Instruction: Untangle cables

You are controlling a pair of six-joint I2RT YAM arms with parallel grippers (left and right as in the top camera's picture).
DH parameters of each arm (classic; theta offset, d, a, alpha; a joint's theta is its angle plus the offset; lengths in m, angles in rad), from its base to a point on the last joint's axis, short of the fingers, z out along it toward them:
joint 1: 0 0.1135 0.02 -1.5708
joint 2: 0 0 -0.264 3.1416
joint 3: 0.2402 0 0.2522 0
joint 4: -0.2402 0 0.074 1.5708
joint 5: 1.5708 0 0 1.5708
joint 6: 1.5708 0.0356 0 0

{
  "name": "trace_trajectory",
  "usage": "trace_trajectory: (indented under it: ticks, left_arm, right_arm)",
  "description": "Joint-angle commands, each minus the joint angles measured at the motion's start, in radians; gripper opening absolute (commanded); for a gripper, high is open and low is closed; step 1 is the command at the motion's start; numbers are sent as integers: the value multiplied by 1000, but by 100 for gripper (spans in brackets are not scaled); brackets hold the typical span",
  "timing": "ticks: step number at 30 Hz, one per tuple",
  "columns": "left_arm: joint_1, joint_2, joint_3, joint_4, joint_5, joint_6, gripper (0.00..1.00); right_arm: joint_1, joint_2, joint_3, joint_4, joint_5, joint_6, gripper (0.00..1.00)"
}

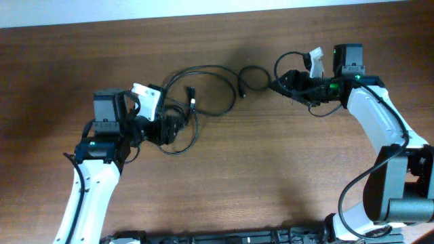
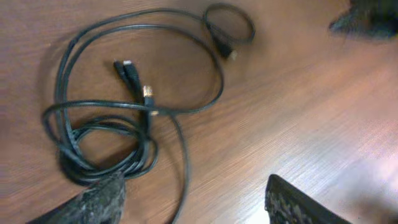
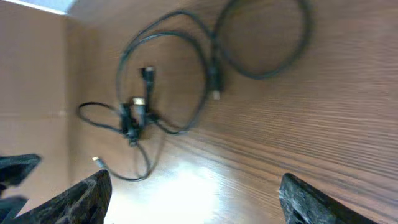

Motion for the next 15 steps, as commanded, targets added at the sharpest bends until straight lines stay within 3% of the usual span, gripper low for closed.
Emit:
trace_trajectory:
  ticks: [1,4,7,10,15]
  left_arm:
    - [-47,7,-7,-18,-190,299,86]
    - [-96,84,-8,-16,-260,409,98]
    - [-114,178,-8,-8,-293,421,92]
    - [-114,277,-8,48,-292,421,96]
    - [-116,384,-8,140,-289,421,91]
  right_arm:
    - [2,0,0,-10,75,-66,85]
    - [2,0,0,-27,75,-85,84]
    - [2,0,0,-41,75,-85,81]
    - [2,0,0,-43,74,-85,81]
    - [2,0,0,-46,75,-85,75]
